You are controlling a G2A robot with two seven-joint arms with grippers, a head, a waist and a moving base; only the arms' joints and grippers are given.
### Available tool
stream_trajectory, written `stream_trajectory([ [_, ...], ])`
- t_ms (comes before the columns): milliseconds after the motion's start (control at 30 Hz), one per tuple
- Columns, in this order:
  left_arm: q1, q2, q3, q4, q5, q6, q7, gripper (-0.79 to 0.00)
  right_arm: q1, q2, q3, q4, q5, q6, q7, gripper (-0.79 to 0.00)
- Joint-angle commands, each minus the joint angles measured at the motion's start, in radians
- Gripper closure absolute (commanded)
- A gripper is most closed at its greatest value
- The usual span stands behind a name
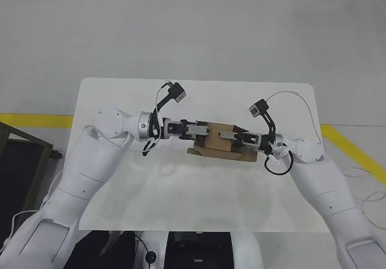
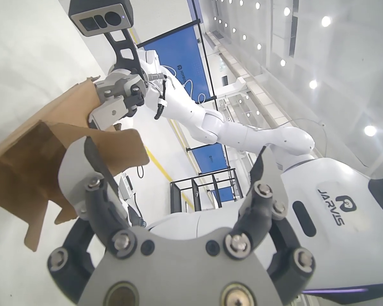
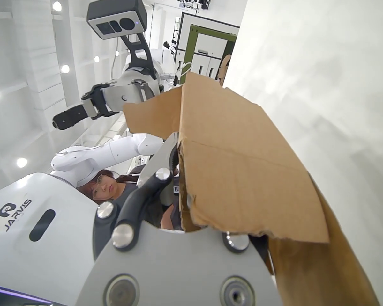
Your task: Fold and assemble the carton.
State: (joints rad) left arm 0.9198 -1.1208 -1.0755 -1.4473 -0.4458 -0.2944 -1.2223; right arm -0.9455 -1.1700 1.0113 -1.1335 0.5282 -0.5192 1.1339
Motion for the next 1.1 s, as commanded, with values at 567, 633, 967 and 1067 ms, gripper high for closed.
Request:
stream_trajectory([
  [567, -0.069, -0.017, 0.057, 0.038, 0.029, -0.002, 0.028, -0.785, -0.026, 0.003, 0.015, -0.048, -0.017, 0.011, 0.001, 0.000],
  [633, -0.065, -0.014, 0.040, 0.041, 0.025, -0.010, 0.034, -0.785, -0.025, 0.004, 0.020, -0.045, -0.013, 0.011, 0.003, 0.000],
  [967, -0.034, 0.002, -0.018, 0.051, 0.021, -0.022, 0.025, -0.785, -0.032, 0.012, 0.066, -0.044, 0.012, 0.010, 0.000, 0.000],
  [1067, -0.030, 0.002, -0.018, 0.057, 0.025, -0.018, 0.027, -0.785, -0.038, 0.014, 0.074, -0.057, 0.018, 0.014, 0.004, 0.000],
])
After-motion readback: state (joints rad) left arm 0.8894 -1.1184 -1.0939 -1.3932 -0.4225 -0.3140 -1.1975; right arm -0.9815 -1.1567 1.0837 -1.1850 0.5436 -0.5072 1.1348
